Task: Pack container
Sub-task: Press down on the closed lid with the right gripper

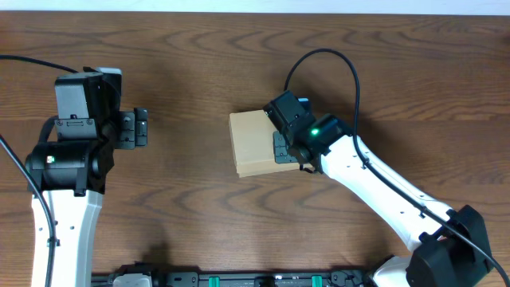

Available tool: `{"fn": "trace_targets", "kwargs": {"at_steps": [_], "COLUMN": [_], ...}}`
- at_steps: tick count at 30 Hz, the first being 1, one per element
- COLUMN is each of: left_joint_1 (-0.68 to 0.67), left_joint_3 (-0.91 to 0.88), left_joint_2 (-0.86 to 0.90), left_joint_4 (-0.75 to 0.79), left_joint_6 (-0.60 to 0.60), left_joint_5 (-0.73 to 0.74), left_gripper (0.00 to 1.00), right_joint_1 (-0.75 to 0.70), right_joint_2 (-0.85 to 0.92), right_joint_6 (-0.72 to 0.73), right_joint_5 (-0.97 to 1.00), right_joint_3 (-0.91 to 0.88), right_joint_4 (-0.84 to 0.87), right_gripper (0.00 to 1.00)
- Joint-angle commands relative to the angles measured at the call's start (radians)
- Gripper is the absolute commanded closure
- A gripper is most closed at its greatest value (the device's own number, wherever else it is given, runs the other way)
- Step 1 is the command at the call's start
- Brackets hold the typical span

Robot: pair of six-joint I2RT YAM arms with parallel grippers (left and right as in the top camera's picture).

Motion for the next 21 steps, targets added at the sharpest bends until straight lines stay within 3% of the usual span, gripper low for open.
{"fn": "trace_targets", "kwargs": {"at_steps": [1,9,21], "left_joint_1": [0.007,0.007,0.007], "left_joint_3": [0.017,0.017,0.017], "left_joint_2": [0.008,0.008,0.008], "left_joint_4": [-0.002,-0.002,-0.003], "left_joint_6": [-0.011,-0.011,-0.011], "left_joint_5": [0.001,0.002,0.027], "left_gripper": [0.05,0.05,0.05], "right_joint_1": [0.002,0.002,-0.009], "right_joint_2": [-0.008,-0.008,-0.008], "right_joint_6": [0.017,0.001,-0.131], "right_joint_5": [-0.003,-0.015,-0.051], "right_joint_3": [-0.056,-0.125,0.04], "right_joint_4": [0.021,0.092,0.085], "right_gripper": [0.99,0.99,0.97]}}
